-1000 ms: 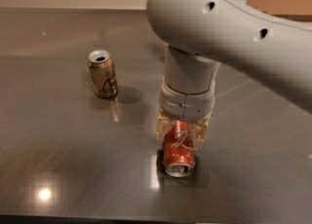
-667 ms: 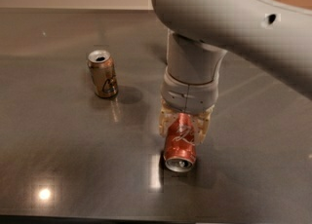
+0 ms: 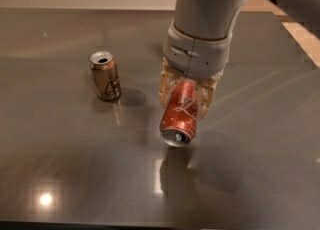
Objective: Pick coke can
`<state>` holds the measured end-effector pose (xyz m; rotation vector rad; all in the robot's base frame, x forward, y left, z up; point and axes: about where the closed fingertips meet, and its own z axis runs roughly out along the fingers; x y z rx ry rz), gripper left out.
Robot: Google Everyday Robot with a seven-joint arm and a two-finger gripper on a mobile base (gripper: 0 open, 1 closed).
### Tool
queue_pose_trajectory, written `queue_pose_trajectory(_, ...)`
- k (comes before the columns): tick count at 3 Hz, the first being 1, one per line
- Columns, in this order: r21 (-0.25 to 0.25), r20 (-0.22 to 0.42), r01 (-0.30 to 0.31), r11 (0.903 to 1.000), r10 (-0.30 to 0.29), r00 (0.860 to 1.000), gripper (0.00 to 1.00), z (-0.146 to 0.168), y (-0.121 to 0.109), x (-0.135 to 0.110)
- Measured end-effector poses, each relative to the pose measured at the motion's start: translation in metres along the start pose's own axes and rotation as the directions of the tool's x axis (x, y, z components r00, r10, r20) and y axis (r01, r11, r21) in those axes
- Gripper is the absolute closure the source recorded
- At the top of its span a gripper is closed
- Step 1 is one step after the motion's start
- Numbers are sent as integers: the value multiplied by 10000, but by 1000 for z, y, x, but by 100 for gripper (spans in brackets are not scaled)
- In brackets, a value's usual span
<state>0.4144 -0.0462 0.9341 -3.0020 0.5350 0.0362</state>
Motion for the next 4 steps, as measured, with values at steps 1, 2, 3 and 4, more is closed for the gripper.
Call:
queue_pose_trajectory(1, 716, -429, -249, 9971, 280, 9987, 100, -35, -11, 5)
queue_pose_trajectory(2, 1259, -773, -402, 9912, 502, 9957, 100, -62, -16, 8)
queue_pose_trajectory(3, 1695, -1056, -333, 9850, 517, 9931, 100, -69, -25, 11)
queue_pose_trajectory(4, 2007, -1272, -261, 9793, 524, 9905, 100, -76, -32, 12)
